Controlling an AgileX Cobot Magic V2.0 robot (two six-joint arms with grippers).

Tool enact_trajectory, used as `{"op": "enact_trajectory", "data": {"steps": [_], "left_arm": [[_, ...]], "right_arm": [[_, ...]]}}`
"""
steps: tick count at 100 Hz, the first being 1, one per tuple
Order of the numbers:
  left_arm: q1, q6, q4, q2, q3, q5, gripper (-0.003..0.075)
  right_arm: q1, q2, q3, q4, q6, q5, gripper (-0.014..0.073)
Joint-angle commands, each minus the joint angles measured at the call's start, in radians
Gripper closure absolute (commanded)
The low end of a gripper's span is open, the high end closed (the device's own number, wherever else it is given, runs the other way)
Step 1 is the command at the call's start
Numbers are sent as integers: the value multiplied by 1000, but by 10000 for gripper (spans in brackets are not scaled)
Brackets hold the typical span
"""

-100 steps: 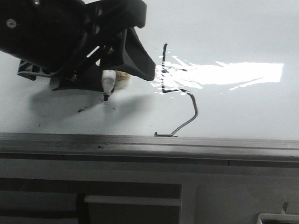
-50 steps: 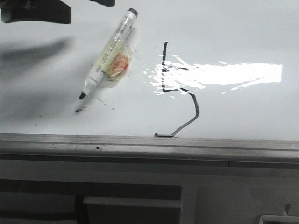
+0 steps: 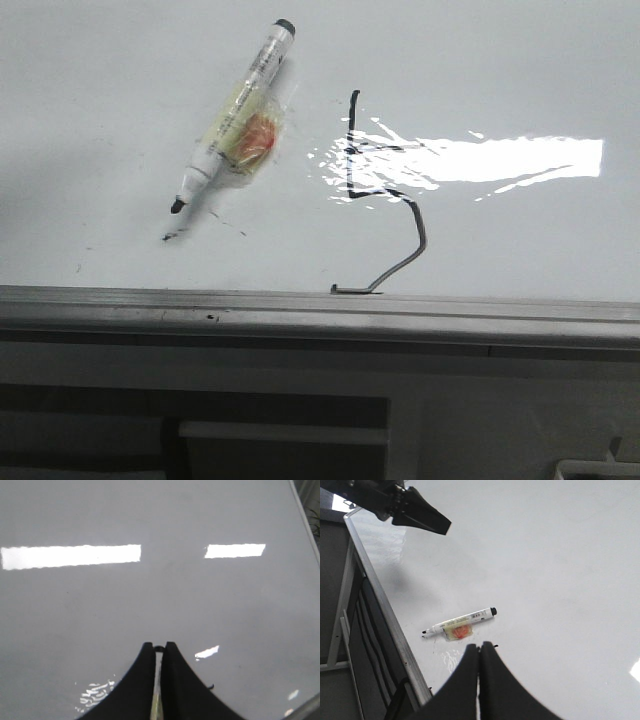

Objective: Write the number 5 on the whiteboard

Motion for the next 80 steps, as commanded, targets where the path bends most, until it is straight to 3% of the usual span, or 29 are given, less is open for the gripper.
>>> {"op": "enact_trajectory", "data": {"steps": [1, 29, 80], "left_arm": [[0, 1, 30, -72, 24, 20, 741], [0, 1, -18, -195, 156, 60, 741], [0, 1, -18, -195, 156, 67, 741]], "right_arm": [[-6, -78, 35, -9, 27, -70, 655], [-6, -274, 137, -9, 33, -19, 657], [-6, -279, 137, -9, 33, -19, 657]]}}
